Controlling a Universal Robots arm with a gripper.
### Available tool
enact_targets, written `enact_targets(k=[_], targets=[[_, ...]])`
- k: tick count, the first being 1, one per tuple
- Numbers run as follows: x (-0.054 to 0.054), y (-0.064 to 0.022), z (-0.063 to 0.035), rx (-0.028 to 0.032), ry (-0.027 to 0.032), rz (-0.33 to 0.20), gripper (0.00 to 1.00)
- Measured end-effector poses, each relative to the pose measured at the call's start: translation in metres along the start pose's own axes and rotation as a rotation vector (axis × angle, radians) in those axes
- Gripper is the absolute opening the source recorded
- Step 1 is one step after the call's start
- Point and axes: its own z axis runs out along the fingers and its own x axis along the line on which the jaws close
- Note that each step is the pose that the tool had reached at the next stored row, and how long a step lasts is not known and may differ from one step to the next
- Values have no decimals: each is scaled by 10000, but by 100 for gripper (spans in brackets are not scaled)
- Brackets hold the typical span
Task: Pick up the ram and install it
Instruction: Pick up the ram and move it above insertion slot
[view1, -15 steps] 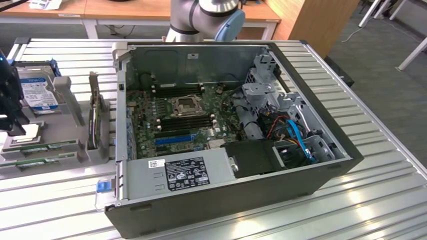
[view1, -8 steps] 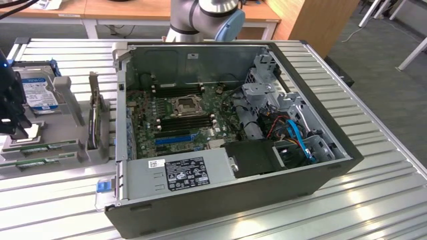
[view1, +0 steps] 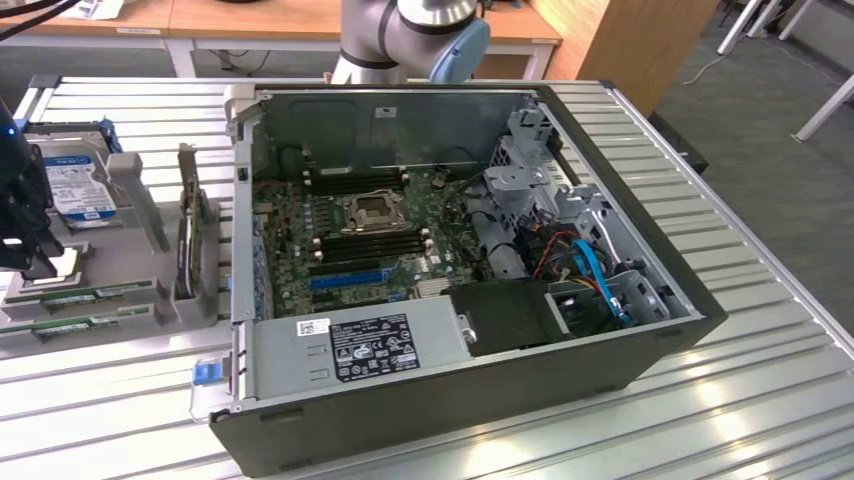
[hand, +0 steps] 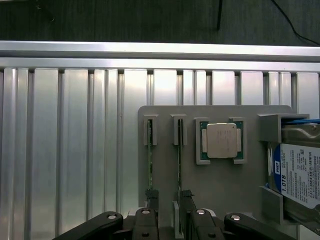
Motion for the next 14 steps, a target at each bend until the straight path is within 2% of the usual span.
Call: enact_targets(k=[9, 14], targets=[[48, 0, -1, 0, -3, 0, 31], [50, -2, 47, 2, -4, 0, 31]])
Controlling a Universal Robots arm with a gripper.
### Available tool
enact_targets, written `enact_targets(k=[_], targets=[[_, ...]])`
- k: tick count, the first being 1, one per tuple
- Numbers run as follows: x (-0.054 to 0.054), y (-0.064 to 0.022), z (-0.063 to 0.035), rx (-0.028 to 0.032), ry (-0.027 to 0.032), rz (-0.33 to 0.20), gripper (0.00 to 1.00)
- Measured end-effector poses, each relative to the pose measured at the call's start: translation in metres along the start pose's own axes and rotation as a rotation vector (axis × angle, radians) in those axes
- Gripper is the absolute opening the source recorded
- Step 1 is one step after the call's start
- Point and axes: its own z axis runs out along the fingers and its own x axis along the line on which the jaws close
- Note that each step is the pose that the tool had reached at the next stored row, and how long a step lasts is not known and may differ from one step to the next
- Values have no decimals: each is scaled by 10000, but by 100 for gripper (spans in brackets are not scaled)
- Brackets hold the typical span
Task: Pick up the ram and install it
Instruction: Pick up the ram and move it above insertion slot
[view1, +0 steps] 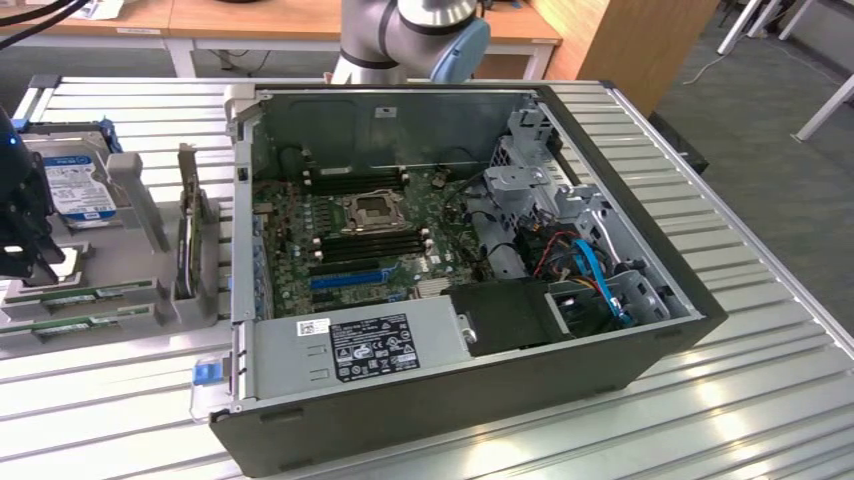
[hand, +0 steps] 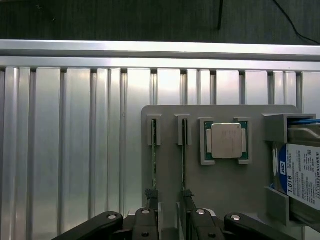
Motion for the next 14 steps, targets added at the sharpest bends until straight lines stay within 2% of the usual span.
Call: enact_targets(k=[14], targets=[[8, -8, 177, 1, 0, -1, 31]])
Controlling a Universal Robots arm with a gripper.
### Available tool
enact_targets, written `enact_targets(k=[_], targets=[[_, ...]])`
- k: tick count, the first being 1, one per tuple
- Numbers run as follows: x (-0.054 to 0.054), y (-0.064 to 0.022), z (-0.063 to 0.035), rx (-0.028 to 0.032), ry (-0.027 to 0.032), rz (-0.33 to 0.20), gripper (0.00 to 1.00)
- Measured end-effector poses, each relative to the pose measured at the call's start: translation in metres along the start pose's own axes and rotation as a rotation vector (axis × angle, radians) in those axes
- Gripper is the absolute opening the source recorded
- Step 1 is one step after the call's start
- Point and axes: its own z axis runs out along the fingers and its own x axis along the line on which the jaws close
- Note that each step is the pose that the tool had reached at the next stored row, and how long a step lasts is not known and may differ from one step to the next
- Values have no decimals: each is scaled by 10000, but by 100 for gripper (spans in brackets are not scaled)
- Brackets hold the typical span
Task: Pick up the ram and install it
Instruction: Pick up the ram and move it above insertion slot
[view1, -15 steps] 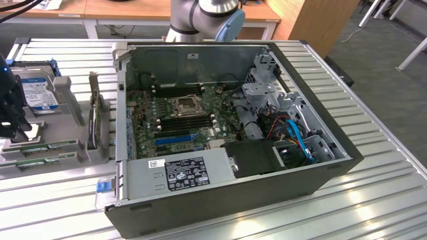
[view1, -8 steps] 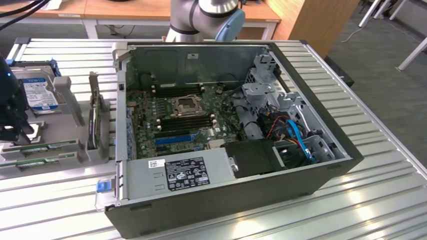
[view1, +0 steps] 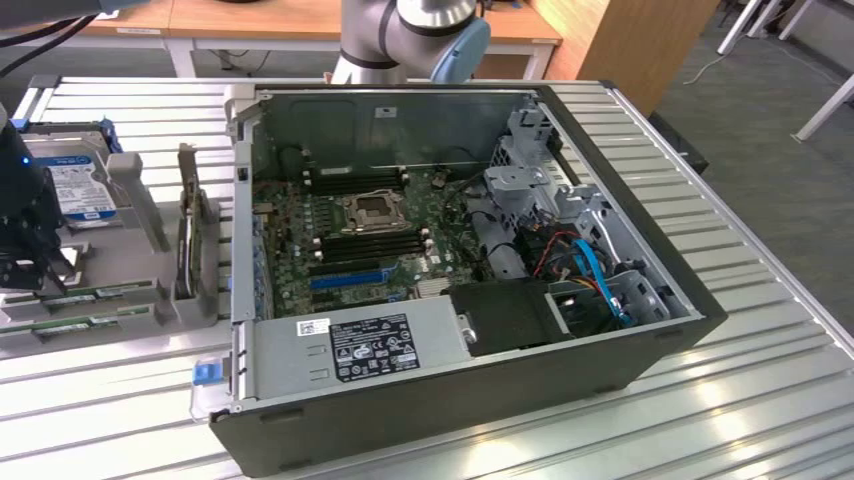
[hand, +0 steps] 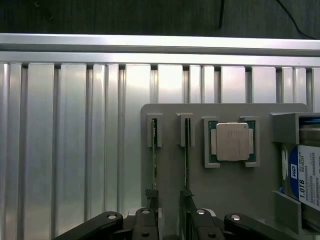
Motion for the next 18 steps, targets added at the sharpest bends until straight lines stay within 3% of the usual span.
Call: enact_targets(k=[18], targets=[[69, -2, 17, 3, -2, -1, 31]])
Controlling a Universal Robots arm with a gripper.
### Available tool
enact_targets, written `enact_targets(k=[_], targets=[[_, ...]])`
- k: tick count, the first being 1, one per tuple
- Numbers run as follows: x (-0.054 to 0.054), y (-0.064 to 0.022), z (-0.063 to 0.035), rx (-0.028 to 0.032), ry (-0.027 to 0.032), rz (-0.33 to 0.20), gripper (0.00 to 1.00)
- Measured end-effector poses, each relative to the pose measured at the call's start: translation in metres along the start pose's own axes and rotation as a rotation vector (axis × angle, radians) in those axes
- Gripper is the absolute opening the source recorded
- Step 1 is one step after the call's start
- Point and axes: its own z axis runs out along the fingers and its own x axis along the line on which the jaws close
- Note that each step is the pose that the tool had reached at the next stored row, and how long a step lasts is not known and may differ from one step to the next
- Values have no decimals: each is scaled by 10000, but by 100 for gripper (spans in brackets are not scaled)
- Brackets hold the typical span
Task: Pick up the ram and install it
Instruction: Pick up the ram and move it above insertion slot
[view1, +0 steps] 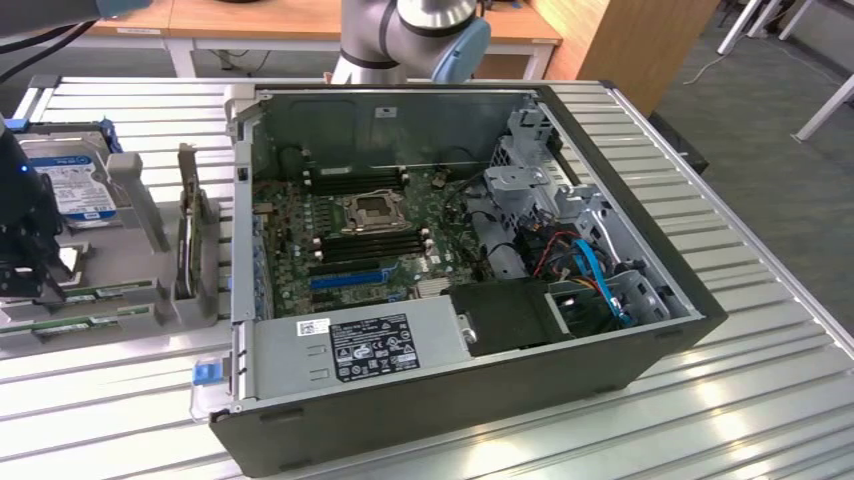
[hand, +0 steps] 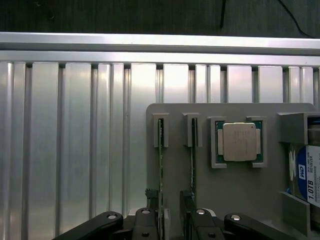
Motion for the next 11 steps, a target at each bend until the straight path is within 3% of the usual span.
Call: enact_targets(k=[11], targets=[[3, -6, 149, -3, -11, 0, 31]])
